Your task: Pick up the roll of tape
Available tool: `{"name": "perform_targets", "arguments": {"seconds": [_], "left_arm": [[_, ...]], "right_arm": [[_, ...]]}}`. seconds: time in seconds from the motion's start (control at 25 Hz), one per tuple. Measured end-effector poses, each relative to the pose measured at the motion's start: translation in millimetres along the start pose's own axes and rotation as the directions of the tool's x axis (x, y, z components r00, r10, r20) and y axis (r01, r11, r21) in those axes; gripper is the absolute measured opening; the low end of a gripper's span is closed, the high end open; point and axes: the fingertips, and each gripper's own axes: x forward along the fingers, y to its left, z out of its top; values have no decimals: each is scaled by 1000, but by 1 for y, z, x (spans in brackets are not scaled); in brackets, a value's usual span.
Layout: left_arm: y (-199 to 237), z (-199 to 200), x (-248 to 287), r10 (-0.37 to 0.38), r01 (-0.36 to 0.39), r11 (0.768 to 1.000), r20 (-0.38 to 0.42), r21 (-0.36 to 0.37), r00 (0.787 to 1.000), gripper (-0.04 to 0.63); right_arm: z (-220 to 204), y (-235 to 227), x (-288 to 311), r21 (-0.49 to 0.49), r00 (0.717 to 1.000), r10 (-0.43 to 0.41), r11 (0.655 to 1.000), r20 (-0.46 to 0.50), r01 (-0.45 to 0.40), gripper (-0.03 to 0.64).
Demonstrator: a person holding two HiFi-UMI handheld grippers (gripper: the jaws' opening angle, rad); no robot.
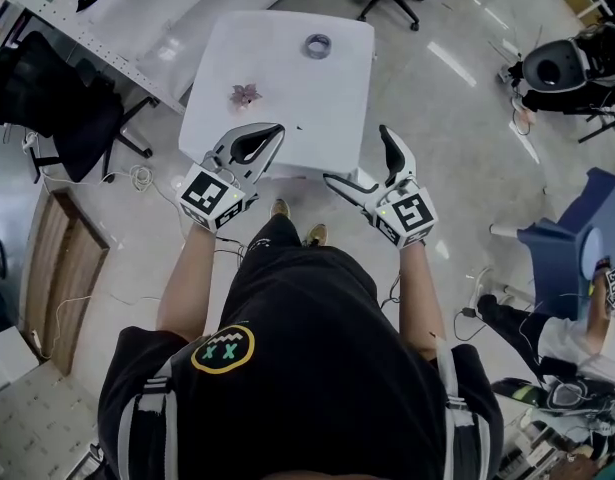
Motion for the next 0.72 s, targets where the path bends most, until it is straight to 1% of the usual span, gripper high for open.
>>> {"name": "perform_targets", "arguments": {"seconds": [0.32, 0.56, 0.72], "left_arm": [[17, -8, 3, 2, -2, 1000, -12, 9, 1000, 15], [58, -16, 12, -2, 2, 1000, -6, 6, 1000, 15], [93, -22, 27, -18, 19, 999, -16, 37, 1000, 15]], "right_arm": [[-8, -7, 17, 10, 1000, 0, 1000, -3, 0, 598], [-8, -24, 53, 3, 1000, -10, 1000, -7, 10, 598], [-10, -43, 86, 9, 1000, -19, 1000, -15, 19, 598]]}}
